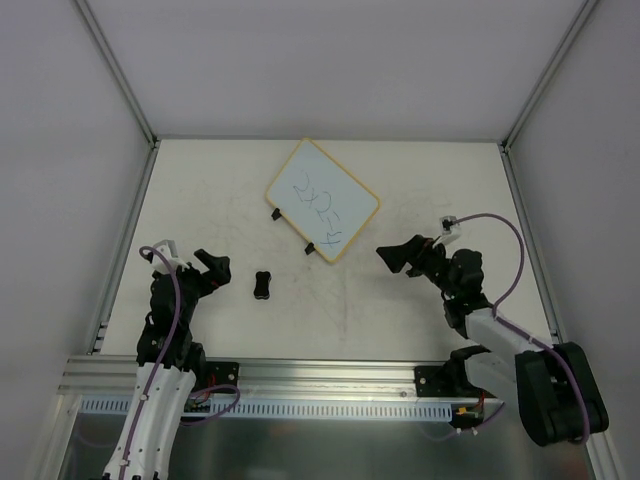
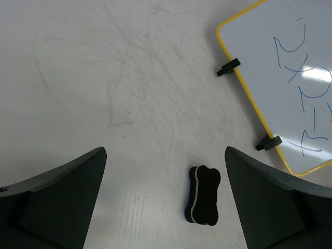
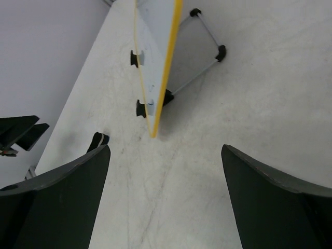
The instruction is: Erase the whiteboard
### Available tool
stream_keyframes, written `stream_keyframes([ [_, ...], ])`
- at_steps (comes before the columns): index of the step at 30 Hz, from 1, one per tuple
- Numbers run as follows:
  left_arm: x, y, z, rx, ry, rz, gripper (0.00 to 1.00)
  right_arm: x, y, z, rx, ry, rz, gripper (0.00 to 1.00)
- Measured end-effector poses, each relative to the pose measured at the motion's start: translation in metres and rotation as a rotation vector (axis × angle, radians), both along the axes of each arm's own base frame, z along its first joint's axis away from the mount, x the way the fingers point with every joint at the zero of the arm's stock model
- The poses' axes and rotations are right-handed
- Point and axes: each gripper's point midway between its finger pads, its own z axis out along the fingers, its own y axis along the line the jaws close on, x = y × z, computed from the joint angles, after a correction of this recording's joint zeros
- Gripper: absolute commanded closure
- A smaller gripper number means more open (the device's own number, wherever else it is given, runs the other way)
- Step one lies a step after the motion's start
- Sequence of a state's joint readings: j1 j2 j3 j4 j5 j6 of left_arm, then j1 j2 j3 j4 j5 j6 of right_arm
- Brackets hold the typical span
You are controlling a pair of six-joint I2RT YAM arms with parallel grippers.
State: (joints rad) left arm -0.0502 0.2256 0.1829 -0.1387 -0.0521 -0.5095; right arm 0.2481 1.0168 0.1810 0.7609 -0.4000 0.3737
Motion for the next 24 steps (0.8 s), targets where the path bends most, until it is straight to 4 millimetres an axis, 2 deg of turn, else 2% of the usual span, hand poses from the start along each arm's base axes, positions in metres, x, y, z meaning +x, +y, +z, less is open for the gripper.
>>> stream_keyframes([
  [3,0.0,0.0,-0.004,0.001,0.016,-0.001,0.01,0.007,0.012,0.011,0.024,-0.052,0.057,0.11],
  [8,0.0,-0.001,-0.004,0.0,0.019,-0.003,0.01,0.027,0.027,0.012,0.044,-0.074,0.113,0.16],
  [11,0.0,-0.002,-0.004,-0.003,0.02,-0.014,0.01,0.037,0.033,0.008,0.056,-0.085,0.126,0.17],
  [14,-0.001,-0.003,-0.004,-0.005,0.02,-0.019,0.01,0.046,0.04,-0.004,0.067,-0.059,0.139,0.21],
  [18,-0.001,-0.004,-0.004,-0.006,0.021,-0.022,0.01,0.06,0.053,-0.021,0.081,-0.001,0.168,0.21],
  [24,-0.001,-0.004,-0.005,-0.006,0.023,-0.024,0.01,0.077,0.071,-0.01,0.098,-0.038,0.21,0.24],
])
